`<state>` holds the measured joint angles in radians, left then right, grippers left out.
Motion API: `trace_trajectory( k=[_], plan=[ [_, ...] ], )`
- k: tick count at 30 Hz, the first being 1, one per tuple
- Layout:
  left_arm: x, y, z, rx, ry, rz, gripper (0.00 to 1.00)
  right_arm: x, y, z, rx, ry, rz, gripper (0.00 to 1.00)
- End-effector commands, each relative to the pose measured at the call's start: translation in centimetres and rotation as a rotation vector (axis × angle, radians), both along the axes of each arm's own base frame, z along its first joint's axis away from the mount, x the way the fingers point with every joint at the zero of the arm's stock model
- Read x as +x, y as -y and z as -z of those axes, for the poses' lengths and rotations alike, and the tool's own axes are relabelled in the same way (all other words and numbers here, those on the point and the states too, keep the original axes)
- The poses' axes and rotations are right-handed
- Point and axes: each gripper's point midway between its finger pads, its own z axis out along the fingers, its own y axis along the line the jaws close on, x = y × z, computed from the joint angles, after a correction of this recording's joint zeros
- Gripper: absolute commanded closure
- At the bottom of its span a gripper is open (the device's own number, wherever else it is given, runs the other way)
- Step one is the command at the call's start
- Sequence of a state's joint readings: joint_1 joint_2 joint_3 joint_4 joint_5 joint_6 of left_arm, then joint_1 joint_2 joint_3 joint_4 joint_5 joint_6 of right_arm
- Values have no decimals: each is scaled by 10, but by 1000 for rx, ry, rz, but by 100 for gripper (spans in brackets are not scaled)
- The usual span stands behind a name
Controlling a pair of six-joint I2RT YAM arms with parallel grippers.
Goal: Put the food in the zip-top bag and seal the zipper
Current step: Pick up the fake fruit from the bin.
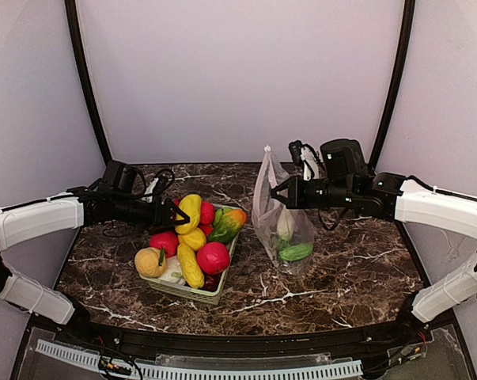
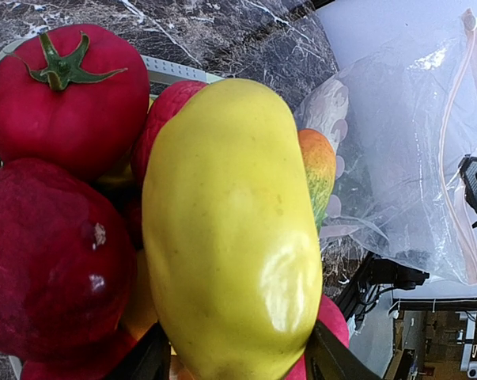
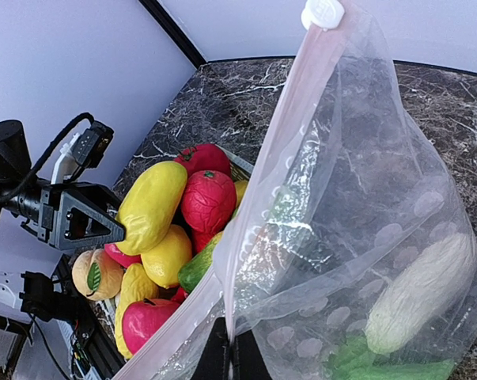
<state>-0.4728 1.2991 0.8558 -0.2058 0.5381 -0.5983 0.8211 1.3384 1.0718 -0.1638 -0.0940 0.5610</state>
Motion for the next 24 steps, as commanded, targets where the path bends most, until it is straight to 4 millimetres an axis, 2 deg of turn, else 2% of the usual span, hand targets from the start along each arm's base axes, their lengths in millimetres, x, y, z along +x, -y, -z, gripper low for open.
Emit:
trace_trajectory(
  k=[1,14,22,24],
  plan=[
    [-1,-5,9,21,-30,-16,45,4,0,2,13,2,7,100],
    [-5,-5,-10,-12,31,1,53,3,2,3,15,-1,10,100],
    [-20,-8,-25,-46,75,27,56,2,3,0,19,7,7,100],
    [-25,-9,-37,-64,107,36,57,1,3,-2,18,18,0,100]
  ],
)
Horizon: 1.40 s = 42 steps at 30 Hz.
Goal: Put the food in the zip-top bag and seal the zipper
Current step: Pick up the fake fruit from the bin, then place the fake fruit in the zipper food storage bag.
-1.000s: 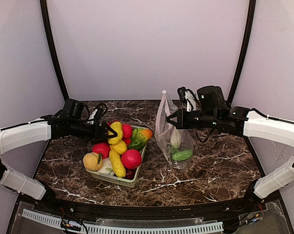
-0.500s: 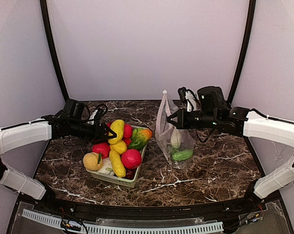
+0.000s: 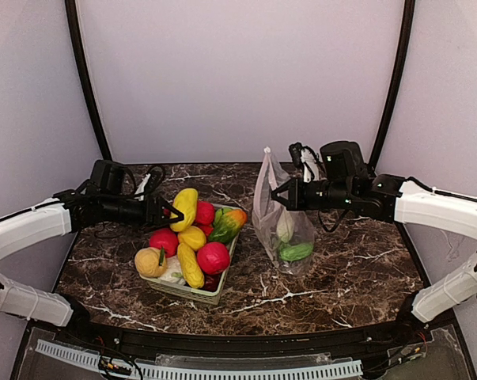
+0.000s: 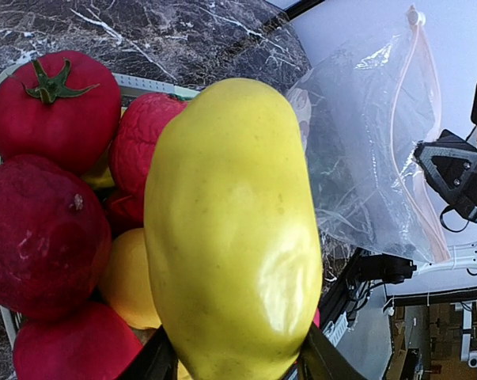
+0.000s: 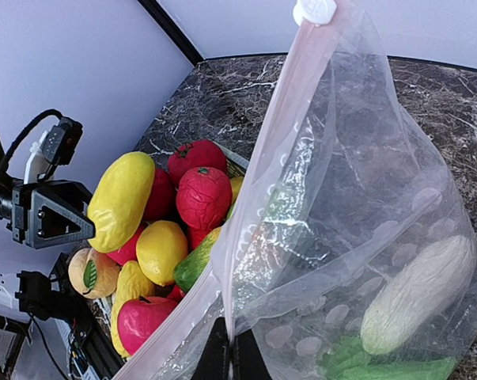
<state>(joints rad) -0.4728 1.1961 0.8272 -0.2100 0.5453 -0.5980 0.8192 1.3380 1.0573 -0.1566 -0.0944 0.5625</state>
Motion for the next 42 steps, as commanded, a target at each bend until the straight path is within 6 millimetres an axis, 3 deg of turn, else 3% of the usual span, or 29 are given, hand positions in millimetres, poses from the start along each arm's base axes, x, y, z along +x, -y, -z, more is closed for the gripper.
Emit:
trace_trajectory(
  k=[1,9,13,18,30,42],
  plan=[
    [-14,-4,-19,-33,54,34,58,0,2,-8,21,30,-9,100],
    [-27,7,-80,-152,103,63,59,-14,-11,-21,1,128,-168,100],
    [-37,27,-102,-179,109,134,60,-20,-16,-26,-23,165,-231,100],
    [-53,60,-115,-182,85,256,61,-30,-25,-27,-43,187,-293,100],
    [-65,95,-94,-166,-22,386,62,-51,-43,-28,-75,222,-379,100],
    [-63,101,-75,-134,-98,391,63,-58,-59,-19,-149,237,-426,100]
  ],
)
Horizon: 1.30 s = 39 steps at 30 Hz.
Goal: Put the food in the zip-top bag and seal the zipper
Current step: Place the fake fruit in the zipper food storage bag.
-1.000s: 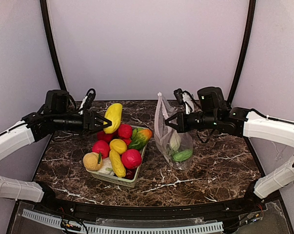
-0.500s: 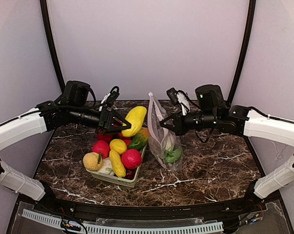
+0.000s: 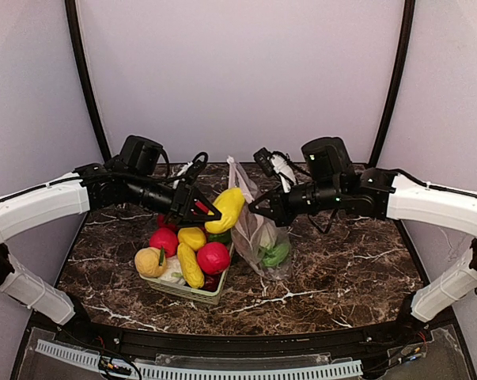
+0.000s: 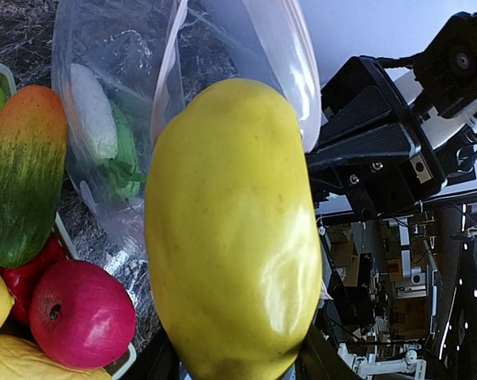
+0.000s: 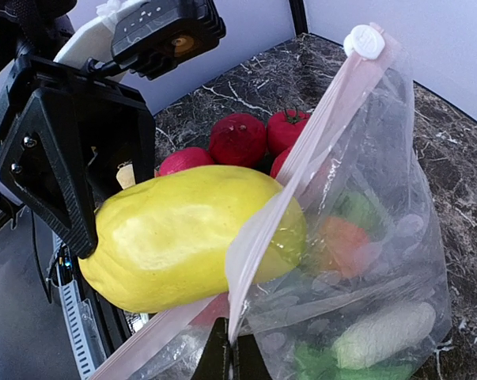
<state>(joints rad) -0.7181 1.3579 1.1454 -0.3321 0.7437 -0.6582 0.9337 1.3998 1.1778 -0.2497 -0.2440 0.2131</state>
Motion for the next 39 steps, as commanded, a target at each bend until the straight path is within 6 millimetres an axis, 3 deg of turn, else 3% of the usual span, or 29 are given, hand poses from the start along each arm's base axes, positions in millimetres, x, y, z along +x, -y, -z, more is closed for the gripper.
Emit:
trace_trajectory(
  k=[1,13,18,25,32,39],
  plan=[
    [-2,3,-5,0,-4,16,63,-4,-9,-5,-24,42,-21,100],
    [6,6,2,63,-26,28,63,-23,-18,-8,-52,58,-90,100],
    [15,11,-4,50,-13,9,62,-28,-24,-1,-73,35,-117,100],
    [26,18,2,36,-37,-18,61,-37,-34,12,-109,22,-148,100],
    [35,25,7,5,-52,-49,60,-31,-37,16,-125,6,-103,100],
    [42,19,20,63,-17,-88,55,-20,-37,1,-81,1,-16,100]
  ],
)
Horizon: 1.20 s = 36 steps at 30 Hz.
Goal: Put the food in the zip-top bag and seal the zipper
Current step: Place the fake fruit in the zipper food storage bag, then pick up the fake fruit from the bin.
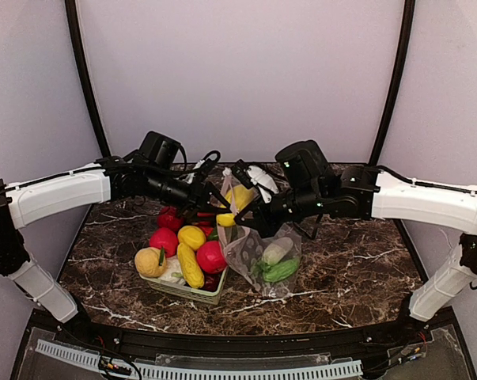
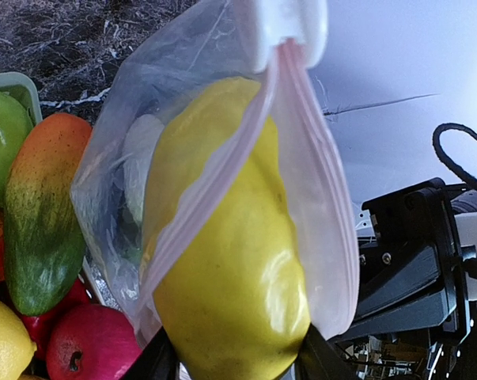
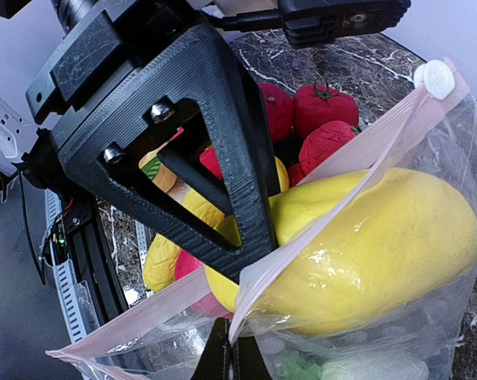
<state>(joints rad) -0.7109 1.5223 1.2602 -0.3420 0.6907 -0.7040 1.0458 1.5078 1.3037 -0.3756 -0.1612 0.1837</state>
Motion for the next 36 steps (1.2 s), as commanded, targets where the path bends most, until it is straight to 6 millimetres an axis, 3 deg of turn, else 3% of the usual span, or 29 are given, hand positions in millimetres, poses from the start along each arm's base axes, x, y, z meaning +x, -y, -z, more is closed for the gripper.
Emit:
trace_trajectory(
  k=[1,7,13,25,31,36],
  plan=[
    [5,-1,0,3,51,-19,54,5,-7,-16,49,2,47,100],
    [3,-3,-1,-3,59,-20,36,13,-7,-17,55,-1,87,100],
    [2,-7,-5,-1,86,-24,27,15,-3,-16,56,-7,106,100],
    [3,-25,-29,27,198,-72,24,28,13,-20,71,-4,191,100],
    [6,-47,-40,57,273,-134,24,37,25,-23,90,-8,252,100],
    [4,-68,-36,113,317,-154,24,48,39,-28,106,-3,333,100]
  ],
)
